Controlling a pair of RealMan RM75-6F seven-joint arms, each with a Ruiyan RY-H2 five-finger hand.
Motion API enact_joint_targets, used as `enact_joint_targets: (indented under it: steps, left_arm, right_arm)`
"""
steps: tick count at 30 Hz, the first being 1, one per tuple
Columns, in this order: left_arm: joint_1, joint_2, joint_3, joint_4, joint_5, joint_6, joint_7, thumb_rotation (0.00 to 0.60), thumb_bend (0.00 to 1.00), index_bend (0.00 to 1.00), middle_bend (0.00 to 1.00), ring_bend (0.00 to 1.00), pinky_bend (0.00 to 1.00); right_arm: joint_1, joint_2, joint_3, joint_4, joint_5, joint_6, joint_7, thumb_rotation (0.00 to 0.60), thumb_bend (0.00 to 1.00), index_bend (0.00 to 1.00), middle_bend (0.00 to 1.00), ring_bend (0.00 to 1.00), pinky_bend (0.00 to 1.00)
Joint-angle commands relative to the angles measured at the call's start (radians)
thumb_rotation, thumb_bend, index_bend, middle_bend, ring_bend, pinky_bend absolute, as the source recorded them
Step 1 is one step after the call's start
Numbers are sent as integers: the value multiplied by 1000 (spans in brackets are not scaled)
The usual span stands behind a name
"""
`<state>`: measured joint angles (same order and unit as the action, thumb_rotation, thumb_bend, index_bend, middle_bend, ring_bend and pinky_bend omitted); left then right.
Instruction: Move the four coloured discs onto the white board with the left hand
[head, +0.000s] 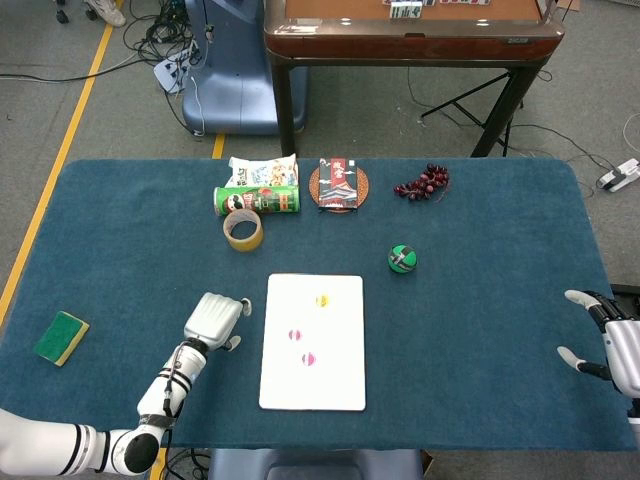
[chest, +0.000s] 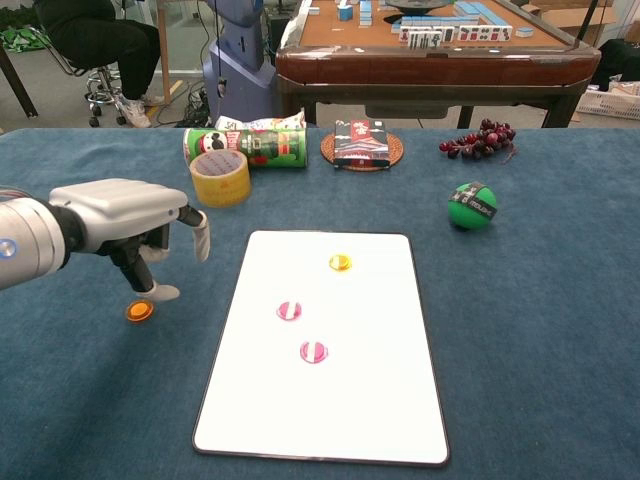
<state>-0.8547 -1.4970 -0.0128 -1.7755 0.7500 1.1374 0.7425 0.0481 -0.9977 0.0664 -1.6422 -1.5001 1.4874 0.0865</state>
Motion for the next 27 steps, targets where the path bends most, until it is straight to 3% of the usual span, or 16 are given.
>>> enact_joint_targets:
  steps: [1, 27]
  left_arm:
    - [8, -7, 8, 12, 5, -5, -3, 600, 267, 443, 1000, 1000, 1000]
    - [83, -7, 38, 101, 15, -50, -40, 600, 267, 463, 1000, 1000, 1000]
  right_arm:
    - [-1, 0, 0, 0, -1, 2, 1, 600, 0, 248, 277, 286, 479]
    - [6, -2, 0, -1, 6, -10, -9, 600, 0, 248, 276, 286, 479]
